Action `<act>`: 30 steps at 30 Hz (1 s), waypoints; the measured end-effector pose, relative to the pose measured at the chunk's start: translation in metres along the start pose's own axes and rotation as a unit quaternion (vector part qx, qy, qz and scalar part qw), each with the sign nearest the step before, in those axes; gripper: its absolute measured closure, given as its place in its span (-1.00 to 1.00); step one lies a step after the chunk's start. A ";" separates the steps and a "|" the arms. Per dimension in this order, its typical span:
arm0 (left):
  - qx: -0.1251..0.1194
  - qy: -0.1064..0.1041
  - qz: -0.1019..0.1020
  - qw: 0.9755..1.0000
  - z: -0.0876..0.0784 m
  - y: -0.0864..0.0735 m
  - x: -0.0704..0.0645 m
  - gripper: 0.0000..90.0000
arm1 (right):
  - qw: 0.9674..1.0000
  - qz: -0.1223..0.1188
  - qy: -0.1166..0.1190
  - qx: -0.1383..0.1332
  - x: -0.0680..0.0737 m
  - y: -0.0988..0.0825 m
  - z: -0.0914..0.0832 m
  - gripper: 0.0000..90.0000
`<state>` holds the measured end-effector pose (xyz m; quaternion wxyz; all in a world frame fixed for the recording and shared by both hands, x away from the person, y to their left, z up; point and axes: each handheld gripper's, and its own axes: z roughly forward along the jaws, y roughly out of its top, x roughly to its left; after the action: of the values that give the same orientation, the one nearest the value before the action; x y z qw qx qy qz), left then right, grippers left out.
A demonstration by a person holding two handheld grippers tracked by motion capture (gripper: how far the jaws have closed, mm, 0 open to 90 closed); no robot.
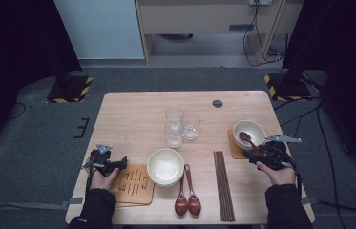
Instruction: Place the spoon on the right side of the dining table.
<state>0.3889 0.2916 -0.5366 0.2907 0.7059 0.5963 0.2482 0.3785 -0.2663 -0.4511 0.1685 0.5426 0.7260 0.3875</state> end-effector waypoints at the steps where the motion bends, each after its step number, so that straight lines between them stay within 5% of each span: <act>1: 0.000 0.000 0.000 1.000 0.000 0.000 0.000 -0.93 | 1.000 -0.001 0.000 0.000 0.001 0.000 0.000 -0.40; 14: 0.000 0.000 0.000 1.000 0.000 0.000 0.000 -0.93 | 0.999 -0.021 -0.012 -0.042 0.006 0.005 -0.010 -0.39; 23: 0.000 -0.001 0.001 1.000 0.000 0.000 0.000 -0.94 | 0.996 -0.051 0.011 -0.077 0.028 0.008 -0.017 -0.33; 30: 0.000 -0.001 0.001 1.000 0.000 0.000 0.000 -0.94 | 0.995 -0.062 0.037 -0.068 0.045 0.002 -0.010 -0.28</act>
<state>0.3890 0.2916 -0.5367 0.2908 0.7066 0.5957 0.2476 0.3574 -0.2288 -0.4355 0.2020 0.4694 0.7355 0.4448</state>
